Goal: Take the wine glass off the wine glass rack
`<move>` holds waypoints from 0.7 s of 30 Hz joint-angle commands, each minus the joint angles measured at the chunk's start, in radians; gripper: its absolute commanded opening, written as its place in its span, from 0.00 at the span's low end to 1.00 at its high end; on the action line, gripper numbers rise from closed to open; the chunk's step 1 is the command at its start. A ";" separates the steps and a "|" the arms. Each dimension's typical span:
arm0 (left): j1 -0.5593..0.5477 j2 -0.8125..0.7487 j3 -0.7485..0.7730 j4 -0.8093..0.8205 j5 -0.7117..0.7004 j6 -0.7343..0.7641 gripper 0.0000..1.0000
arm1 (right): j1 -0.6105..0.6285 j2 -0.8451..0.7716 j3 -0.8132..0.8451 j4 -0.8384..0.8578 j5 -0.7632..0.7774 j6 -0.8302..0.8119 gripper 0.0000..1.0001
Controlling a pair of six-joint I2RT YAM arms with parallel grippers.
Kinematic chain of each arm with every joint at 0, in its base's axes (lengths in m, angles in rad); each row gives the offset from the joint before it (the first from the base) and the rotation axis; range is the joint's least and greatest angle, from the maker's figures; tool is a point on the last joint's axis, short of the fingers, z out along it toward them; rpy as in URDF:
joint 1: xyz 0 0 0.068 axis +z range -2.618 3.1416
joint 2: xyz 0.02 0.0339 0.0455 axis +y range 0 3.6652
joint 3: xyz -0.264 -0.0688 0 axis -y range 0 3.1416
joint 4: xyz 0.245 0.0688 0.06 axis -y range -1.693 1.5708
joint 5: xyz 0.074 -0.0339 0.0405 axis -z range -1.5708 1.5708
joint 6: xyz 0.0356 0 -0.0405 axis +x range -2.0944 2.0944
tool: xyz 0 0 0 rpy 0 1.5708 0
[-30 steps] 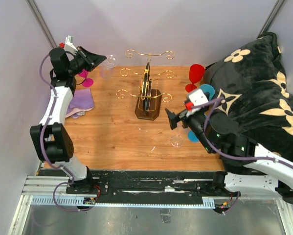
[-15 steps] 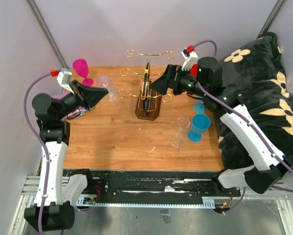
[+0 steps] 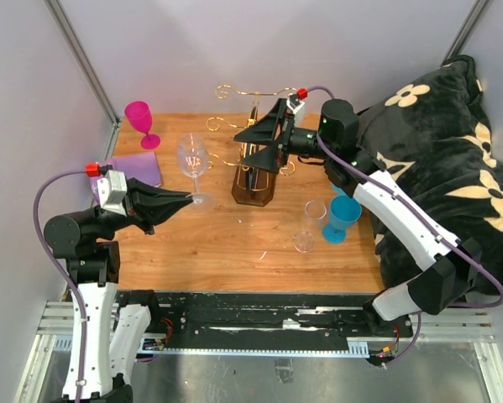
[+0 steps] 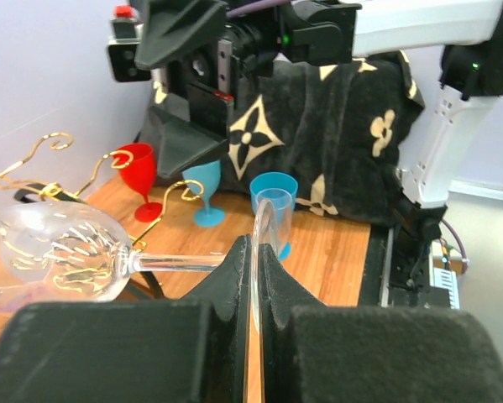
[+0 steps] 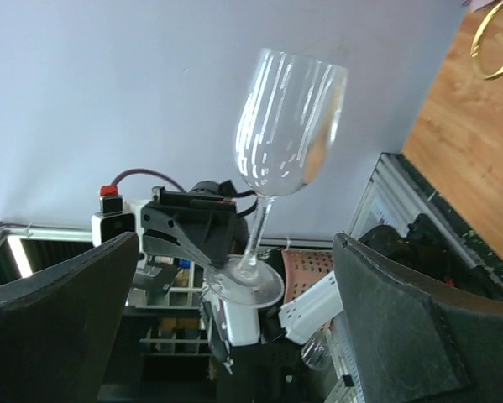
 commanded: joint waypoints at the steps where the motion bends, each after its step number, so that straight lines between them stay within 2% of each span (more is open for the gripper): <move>1: -0.030 -0.015 -0.026 0.192 0.065 -0.055 0.01 | 0.070 0.033 0.027 0.108 -0.033 0.138 0.99; 8: -0.060 -0.026 -0.016 0.211 0.079 -0.039 0.01 | 0.144 0.116 0.055 0.147 -0.028 0.179 0.98; 17: -0.096 -0.037 0.007 0.212 0.109 -0.087 0.01 | 0.151 0.155 0.079 0.163 0.002 0.179 1.00; 21: -0.099 -0.041 0.007 0.193 0.111 -0.078 0.01 | 0.161 0.171 0.084 0.189 0.002 0.195 0.97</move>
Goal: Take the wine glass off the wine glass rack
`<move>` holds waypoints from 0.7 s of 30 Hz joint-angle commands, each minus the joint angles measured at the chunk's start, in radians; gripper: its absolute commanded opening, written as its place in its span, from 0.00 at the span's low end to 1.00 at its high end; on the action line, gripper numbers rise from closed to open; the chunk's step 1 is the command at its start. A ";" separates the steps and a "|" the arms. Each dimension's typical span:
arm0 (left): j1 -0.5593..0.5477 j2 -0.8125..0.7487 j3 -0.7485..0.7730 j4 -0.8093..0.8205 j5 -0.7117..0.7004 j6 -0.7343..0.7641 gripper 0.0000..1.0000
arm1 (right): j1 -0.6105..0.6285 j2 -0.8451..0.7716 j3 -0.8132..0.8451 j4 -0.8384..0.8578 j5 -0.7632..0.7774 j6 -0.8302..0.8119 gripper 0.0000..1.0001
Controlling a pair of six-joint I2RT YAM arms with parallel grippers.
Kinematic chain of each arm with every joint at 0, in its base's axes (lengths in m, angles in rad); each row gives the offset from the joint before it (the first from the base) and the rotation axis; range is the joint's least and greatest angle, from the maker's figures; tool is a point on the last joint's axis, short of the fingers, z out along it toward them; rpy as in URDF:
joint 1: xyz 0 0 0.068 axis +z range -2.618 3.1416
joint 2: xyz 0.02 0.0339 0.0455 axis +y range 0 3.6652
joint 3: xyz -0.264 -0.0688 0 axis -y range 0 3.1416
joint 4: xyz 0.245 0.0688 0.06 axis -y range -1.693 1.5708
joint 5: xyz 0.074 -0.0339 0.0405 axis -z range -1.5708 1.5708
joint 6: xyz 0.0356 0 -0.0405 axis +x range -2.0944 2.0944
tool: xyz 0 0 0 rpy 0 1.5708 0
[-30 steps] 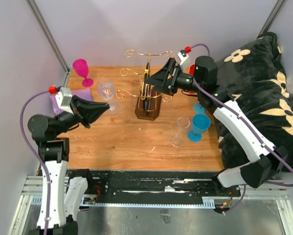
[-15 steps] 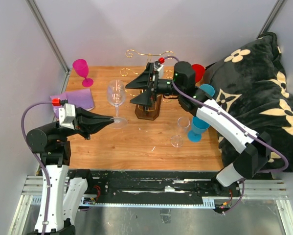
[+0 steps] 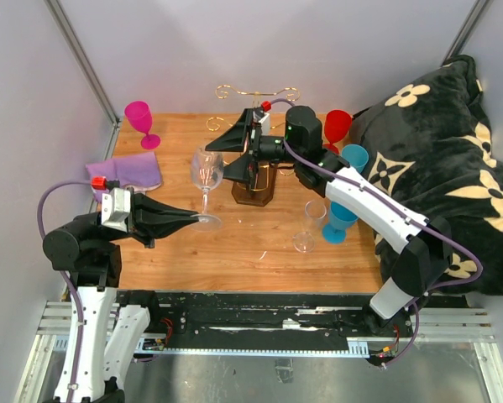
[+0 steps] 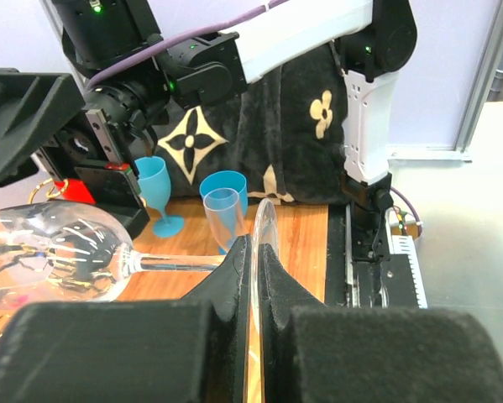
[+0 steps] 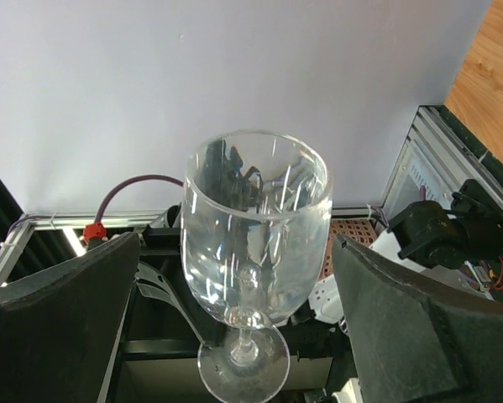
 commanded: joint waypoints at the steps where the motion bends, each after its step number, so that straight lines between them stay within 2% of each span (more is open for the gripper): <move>1: -0.009 -0.018 0.036 0.030 -0.001 0.009 0.01 | 0.025 0.018 0.046 0.075 0.008 0.042 0.96; 11: -0.015 -0.021 0.043 0.020 -0.001 0.006 0.01 | 0.048 0.062 0.071 0.108 -0.004 0.060 0.88; 16: -0.018 -0.021 0.050 0.008 0.001 0.008 0.00 | 0.049 0.063 0.067 0.123 0.006 0.060 0.70; 21: -0.020 -0.024 0.059 -0.043 -0.007 0.038 0.01 | 0.050 0.047 0.054 0.126 0.015 0.051 0.64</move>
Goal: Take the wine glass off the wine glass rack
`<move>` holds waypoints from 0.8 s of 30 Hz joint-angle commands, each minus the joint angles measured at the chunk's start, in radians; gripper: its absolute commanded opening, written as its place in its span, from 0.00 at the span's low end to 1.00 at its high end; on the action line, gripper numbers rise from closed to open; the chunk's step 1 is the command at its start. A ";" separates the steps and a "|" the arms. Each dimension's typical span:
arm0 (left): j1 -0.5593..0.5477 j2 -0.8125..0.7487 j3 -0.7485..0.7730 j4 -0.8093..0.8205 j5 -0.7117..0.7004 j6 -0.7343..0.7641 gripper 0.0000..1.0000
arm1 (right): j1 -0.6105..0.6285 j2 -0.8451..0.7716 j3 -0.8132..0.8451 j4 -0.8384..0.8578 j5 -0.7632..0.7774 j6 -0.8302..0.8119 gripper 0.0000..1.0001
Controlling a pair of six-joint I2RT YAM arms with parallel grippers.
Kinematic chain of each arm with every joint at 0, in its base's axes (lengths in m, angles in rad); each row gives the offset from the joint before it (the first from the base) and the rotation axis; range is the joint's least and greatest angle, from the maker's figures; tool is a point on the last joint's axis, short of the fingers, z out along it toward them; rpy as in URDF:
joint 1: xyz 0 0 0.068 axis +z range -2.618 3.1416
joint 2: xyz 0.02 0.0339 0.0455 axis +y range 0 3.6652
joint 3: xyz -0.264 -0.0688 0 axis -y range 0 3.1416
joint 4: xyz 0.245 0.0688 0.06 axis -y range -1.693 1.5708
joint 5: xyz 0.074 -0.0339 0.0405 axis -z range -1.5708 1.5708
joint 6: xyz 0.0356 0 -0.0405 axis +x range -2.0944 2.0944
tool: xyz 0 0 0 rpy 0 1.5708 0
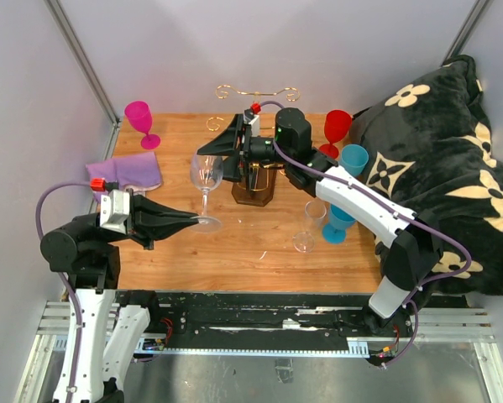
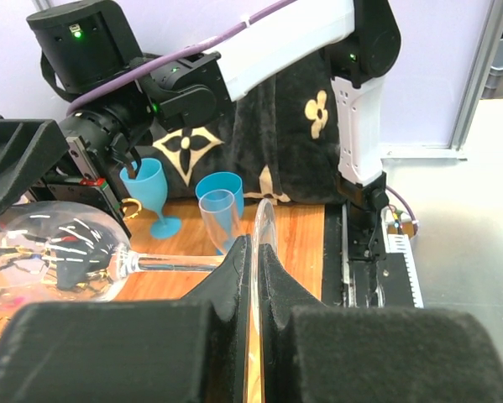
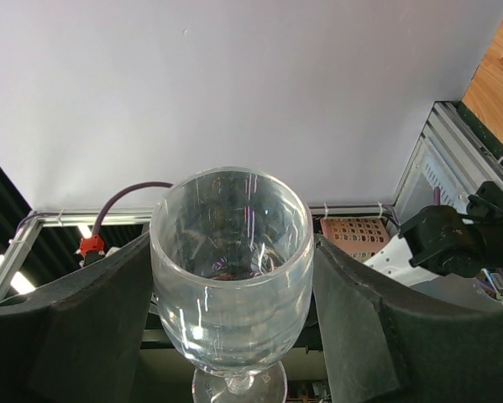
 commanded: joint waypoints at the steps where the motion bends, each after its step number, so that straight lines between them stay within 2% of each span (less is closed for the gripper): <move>1: -0.009 -0.017 0.049 -0.055 -0.022 0.046 0.01 | 0.022 -0.020 0.025 0.056 0.011 0.004 0.63; 4: -0.009 -0.019 0.087 -0.208 -0.037 0.153 0.04 | 0.022 -0.025 0.024 0.063 0.014 -0.001 0.60; 5: -0.009 -0.018 0.103 -0.267 -0.039 0.196 0.14 | 0.021 -0.028 0.023 0.067 0.015 -0.001 0.59; 7: -0.009 -0.019 0.126 -0.341 -0.048 0.248 0.50 | 0.021 -0.032 0.025 0.071 0.017 -0.012 0.59; 10: -0.011 -0.020 0.137 -0.368 -0.059 0.264 0.78 | 0.022 -0.037 0.030 0.072 0.017 -0.033 0.58; 11: -0.011 -0.020 0.140 -0.374 -0.064 0.269 0.84 | 0.021 -0.039 0.035 0.062 0.017 -0.049 0.58; 13: -0.011 -0.019 0.155 -0.400 -0.091 0.288 0.90 | 0.022 -0.043 0.052 0.029 0.012 -0.099 0.57; 15: -0.011 -0.014 0.182 -0.449 -0.135 0.320 0.91 | 0.022 -0.050 0.077 -0.049 0.009 -0.189 0.55; 18: -0.011 0.001 0.241 -0.549 -0.301 0.379 0.91 | 0.033 -0.083 0.137 -0.245 0.070 -0.437 0.53; 21: -0.011 0.027 0.296 -0.613 -0.516 0.390 0.94 | 0.094 -0.149 0.188 -0.483 0.294 -0.852 0.53; 23: -0.011 0.044 0.311 -0.622 -0.607 0.371 0.95 | 0.192 -0.216 0.131 -0.522 0.534 -1.048 0.54; 24: -0.011 0.052 0.314 -0.618 -0.641 0.358 0.96 | 0.225 -0.251 0.070 -0.489 0.637 -1.125 0.54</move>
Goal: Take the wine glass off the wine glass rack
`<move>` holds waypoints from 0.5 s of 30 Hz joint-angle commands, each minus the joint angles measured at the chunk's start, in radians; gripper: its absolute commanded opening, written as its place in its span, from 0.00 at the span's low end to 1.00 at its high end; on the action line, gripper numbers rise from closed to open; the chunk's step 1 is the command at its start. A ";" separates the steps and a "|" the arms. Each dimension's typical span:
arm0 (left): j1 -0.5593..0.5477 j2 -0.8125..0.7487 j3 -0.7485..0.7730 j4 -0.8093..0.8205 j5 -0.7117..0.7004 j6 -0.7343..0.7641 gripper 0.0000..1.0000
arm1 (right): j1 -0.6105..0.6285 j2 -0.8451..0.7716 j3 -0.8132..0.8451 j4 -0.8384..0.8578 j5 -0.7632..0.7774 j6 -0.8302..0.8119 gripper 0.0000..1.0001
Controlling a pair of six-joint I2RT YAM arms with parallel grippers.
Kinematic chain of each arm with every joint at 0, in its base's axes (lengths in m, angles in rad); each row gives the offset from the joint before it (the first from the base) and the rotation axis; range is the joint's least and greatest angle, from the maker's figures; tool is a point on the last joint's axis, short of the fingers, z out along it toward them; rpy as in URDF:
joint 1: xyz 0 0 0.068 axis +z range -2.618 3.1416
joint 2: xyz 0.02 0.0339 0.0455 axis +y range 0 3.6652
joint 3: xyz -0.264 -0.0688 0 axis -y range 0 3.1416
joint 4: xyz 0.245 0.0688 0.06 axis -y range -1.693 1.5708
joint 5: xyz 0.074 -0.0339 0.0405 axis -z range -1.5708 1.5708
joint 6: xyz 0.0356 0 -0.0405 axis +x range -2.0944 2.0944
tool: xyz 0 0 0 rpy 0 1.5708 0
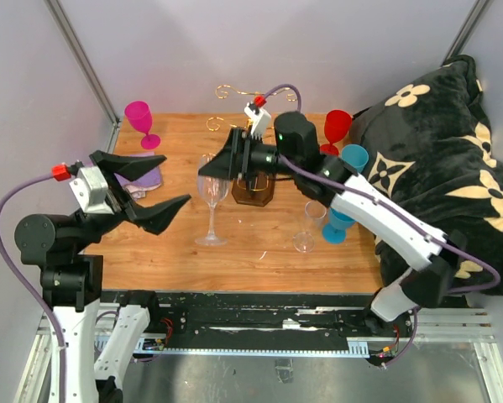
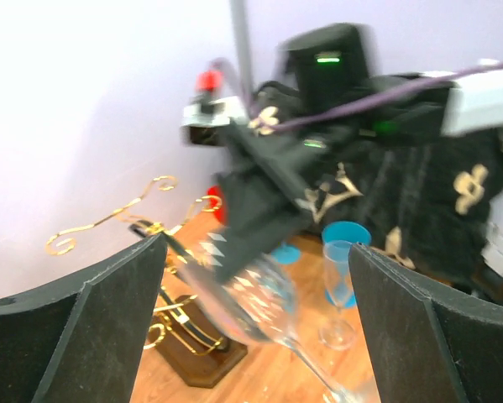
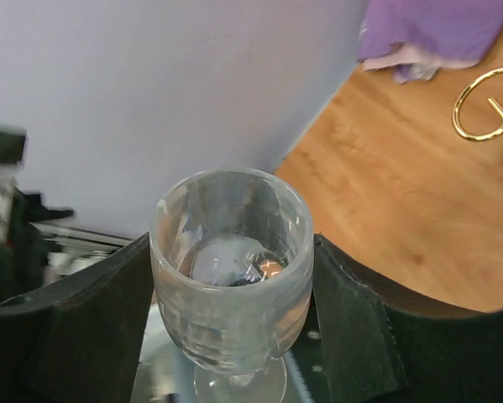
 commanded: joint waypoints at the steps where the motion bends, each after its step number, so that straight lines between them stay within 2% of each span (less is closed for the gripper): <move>1: -0.005 0.040 0.033 -0.063 -0.274 -0.011 0.96 | 0.195 -0.195 -0.116 -0.068 0.499 -0.597 0.54; 3: -0.004 0.055 0.034 -0.044 -0.323 -0.046 0.97 | 0.278 -0.241 -0.251 0.048 0.632 -0.702 0.54; 8: -0.005 0.103 0.051 -0.048 -0.471 -0.109 0.98 | 0.397 -0.255 -0.515 0.332 0.865 -0.923 0.55; 10: -0.005 0.117 0.046 -0.049 -0.508 -0.130 0.98 | 0.438 -0.233 -0.632 0.537 0.967 -1.042 0.55; 11: -0.004 0.125 0.041 -0.045 -0.511 -0.139 0.98 | 0.442 -0.216 -0.695 0.699 0.979 -1.089 0.54; 15: -0.005 0.141 0.016 -0.016 -0.495 -0.166 0.99 | 0.444 -0.105 -0.869 1.117 1.029 -1.200 0.52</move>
